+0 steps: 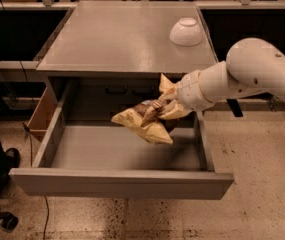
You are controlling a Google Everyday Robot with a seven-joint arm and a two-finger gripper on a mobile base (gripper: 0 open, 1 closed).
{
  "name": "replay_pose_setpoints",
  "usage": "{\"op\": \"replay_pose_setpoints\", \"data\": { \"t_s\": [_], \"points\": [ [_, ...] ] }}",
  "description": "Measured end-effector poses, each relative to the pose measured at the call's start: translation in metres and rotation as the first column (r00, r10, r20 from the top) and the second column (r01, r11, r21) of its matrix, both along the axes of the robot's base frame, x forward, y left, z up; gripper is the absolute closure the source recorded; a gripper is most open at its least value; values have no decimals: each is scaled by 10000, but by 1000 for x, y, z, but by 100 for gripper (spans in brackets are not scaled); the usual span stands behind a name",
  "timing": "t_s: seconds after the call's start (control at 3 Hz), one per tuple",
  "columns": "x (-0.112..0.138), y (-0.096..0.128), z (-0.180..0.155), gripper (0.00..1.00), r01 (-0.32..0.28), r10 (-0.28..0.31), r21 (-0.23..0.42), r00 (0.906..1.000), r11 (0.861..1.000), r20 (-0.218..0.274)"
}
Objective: Pick brown chip bag from top drawer and place on counter
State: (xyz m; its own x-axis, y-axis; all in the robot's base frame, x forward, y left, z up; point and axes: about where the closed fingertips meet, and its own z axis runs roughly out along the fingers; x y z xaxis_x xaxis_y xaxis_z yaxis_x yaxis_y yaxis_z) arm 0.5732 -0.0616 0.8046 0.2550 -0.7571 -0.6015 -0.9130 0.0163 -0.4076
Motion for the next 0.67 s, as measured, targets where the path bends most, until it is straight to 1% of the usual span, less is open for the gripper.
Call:
{"op": "replay_pose_setpoints", "data": {
  "t_s": [0.33,0.67],
  "points": [
    [-9,-34,61,100,205,-231,249,9936,9995,1104],
    [9,-40,91,100,196,-293,578,9846,9981,1725]
  ]
}}
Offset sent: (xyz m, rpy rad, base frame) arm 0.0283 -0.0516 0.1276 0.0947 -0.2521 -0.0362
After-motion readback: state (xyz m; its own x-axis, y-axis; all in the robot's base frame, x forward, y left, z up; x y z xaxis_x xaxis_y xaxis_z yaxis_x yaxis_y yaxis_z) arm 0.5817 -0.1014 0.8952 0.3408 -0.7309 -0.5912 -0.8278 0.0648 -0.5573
